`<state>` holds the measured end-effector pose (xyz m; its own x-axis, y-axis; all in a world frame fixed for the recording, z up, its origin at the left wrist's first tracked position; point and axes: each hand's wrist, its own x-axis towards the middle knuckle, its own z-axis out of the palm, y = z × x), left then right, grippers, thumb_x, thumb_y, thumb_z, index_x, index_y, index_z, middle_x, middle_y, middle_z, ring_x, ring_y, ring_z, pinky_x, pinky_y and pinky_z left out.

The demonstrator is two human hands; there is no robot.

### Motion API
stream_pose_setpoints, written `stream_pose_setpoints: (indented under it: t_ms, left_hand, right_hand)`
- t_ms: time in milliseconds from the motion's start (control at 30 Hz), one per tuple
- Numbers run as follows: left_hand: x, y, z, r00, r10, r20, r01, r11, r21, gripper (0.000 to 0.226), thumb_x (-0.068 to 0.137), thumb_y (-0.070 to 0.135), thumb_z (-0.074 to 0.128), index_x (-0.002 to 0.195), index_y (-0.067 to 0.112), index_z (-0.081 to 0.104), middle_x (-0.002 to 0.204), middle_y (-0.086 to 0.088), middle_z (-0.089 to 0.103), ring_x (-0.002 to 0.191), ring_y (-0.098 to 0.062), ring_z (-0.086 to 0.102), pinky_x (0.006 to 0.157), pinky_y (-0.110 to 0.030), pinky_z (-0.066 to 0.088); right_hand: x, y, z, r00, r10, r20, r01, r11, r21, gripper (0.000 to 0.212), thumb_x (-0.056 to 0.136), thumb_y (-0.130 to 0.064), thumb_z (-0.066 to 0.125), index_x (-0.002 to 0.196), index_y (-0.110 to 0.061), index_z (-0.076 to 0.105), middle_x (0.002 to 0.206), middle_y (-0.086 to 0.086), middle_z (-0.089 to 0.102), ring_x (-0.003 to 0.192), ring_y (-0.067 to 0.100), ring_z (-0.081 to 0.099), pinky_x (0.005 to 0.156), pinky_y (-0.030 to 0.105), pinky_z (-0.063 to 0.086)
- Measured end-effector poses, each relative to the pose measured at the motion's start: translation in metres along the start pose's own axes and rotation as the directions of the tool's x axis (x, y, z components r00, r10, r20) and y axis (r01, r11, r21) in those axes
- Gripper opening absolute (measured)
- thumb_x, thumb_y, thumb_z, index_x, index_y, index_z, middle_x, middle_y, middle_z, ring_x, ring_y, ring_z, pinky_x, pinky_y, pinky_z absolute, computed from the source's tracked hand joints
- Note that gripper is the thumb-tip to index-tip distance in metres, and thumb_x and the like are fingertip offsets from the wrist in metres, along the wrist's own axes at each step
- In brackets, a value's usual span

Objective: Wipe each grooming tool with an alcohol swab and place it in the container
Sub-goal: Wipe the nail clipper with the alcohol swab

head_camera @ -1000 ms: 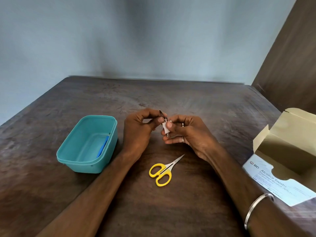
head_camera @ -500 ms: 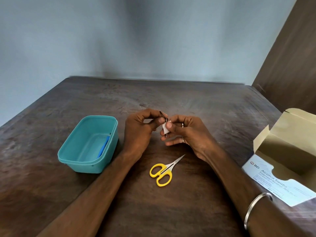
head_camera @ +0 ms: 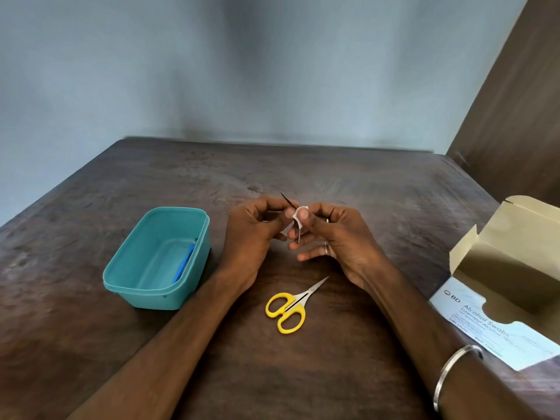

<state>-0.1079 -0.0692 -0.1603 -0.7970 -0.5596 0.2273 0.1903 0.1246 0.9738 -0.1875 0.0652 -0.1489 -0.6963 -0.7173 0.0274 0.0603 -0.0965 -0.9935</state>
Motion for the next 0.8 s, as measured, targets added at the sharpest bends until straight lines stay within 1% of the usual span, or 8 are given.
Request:
stream_pose_setpoints:
  t_ms: [200, 300, 433, 500, 567, 633, 700, 800]
  left_hand:
    - [-0.0022, 0.0021, 0.0017, 0.999, -0.041, -0.024, 0.040, 0.999, -0.033, 0.009, 0.085, 0.007, 0.070, 0.092, 0.012, 0.074, 0.085, -0.001, 0.076, 0.075, -0.013, 0.070, 0.062, -0.025, 0.058]
    - [-0.0035, 0.0023, 0.0028, 0.999, -0.042, 0.000, 0.042, 0.998, -0.037, 0.014, 0.086, 0.008, 0.070, 0.097, 0.015, 0.076, 0.090, -0.001, 0.077, 0.080, -0.014, 0.071, 0.062, -0.025, 0.057]
    - [-0.0054, 0.0038, 0.0044, 0.998, -0.042, 0.055, 0.045, 0.998, -0.047, 0.023, 0.084, 0.007, 0.071, 0.103, 0.019, 0.076, 0.095, 0.004, 0.078, 0.082, -0.013, 0.072, 0.061, -0.026, 0.057]
    - [-0.0057, 0.0041, 0.0047, 0.996, -0.054, 0.071, 0.056, 0.998, -0.036, 0.026, 0.081, 0.004, 0.073, 0.104, 0.017, 0.076, 0.095, 0.004, 0.078, 0.080, -0.019, 0.071, 0.062, -0.031, 0.058]
    - [-0.0051, 0.0037, 0.0044, 0.995, -0.066, 0.080, 0.070, 0.996, -0.056, 0.028, 0.079, 0.001, 0.074, 0.105, 0.011, 0.076, 0.093, -0.002, 0.078, 0.074, -0.024, 0.069, 0.060, -0.031, 0.058]
    - [-0.0042, 0.0027, 0.0047, 0.993, -0.069, 0.091, 0.076, 0.994, -0.082, 0.029, 0.079, -0.002, 0.074, 0.106, 0.007, 0.075, 0.093, -0.006, 0.078, 0.073, -0.022, 0.068, 0.058, -0.028, 0.057]
    - [-0.0037, 0.0015, 0.0037, 0.993, -0.065, 0.102, 0.074, 0.994, -0.085, 0.031, 0.079, -0.004, 0.073, 0.108, 0.007, 0.075, 0.095, -0.006, 0.078, 0.076, -0.023, 0.070, 0.059, -0.027, 0.058]
    - [-0.0035, 0.0024, 0.0035, 0.991, -0.051, 0.124, 0.064, 0.993, -0.099, 0.032, 0.080, -0.007, 0.070, 0.108, 0.008, 0.074, 0.097, -0.007, 0.077, 0.079, -0.022, 0.072, 0.060, -0.027, 0.059]
  right_hand:
    - [0.0001, -0.0010, -0.0001, 0.999, 0.009, -0.036, -0.009, 1.000, -0.015, 0.024, 0.090, -0.028, 0.068, 0.103, -0.008, 0.072, 0.085, 0.014, 0.075, 0.076, 0.031, 0.073, 0.057, 0.036, 0.059]
    - [-0.0006, -0.0011, -0.0003, 0.996, 0.005, -0.094, -0.005, 1.000, -0.002, 0.022, 0.090, -0.027, 0.069, 0.101, -0.008, 0.071, 0.086, 0.014, 0.076, 0.073, 0.030, 0.074, 0.055, 0.035, 0.059]
    - [-0.0008, -0.0003, 0.0005, 0.984, -0.007, -0.177, 0.010, 1.000, 0.015, 0.022, 0.090, -0.026, 0.070, 0.101, -0.008, 0.071, 0.085, 0.013, 0.077, 0.068, 0.026, 0.074, 0.050, 0.032, 0.057]
    - [-0.0003, 0.0004, 0.0003, 0.982, -0.021, -0.190, 0.022, 1.000, 0.003, 0.019, 0.090, -0.026, 0.070, 0.100, -0.010, 0.072, 0.083, 0.012, 0.077, 0.068, 0.025, 0.074, 0.049, 0.031, 0.057]
    - [0.0007, 0.0012, 0.0006, 0.981, -0.025, -0.190, 0.025, 1.000, -0.004, 0.017, 0.089, -0.024, 0.071, 0.098, -0.009, 0.072, 0.082, 0.013, 0.077, 0.067, 0.025, 0.074, 0.049, 0.031, 0.057]
    - [0.0017, 0.0014, 0.0004, 0.980, -0.028, -0.195, 0.029, 1.000, 0.003, 0.016, 0.087, -0.019, 0.073, 0.096, -0.007, 0.069, 0.078, 0.012, 0.076, 0.064, 0.024, 0.073, 0.049, 0.031, 0.057]
    - [0.0024, 0.0015, 0.0008, 0.980, -0.038, -0.197, 0.040, 0.999, 0.009, 0.014, 0.084, -0.012, 0.075, 0.093, -0.006, 0.066, 0.074, 0.011, 0.075, 0.060, 0.023, 0.072, 0.049, 0.030, 0.057]
    - [0.0019, 0.0004, -0.0004, 0.978, -0.051, -0.202, 0.056, 0.998, 0.023, 0.016, 0.082, -0.009, 0.077, 0.092, -0.006, 0.066, 0.074, 0.011, 0.075, 0.060, 0.024, 0.072, 0.053, 0.032, 0.059]
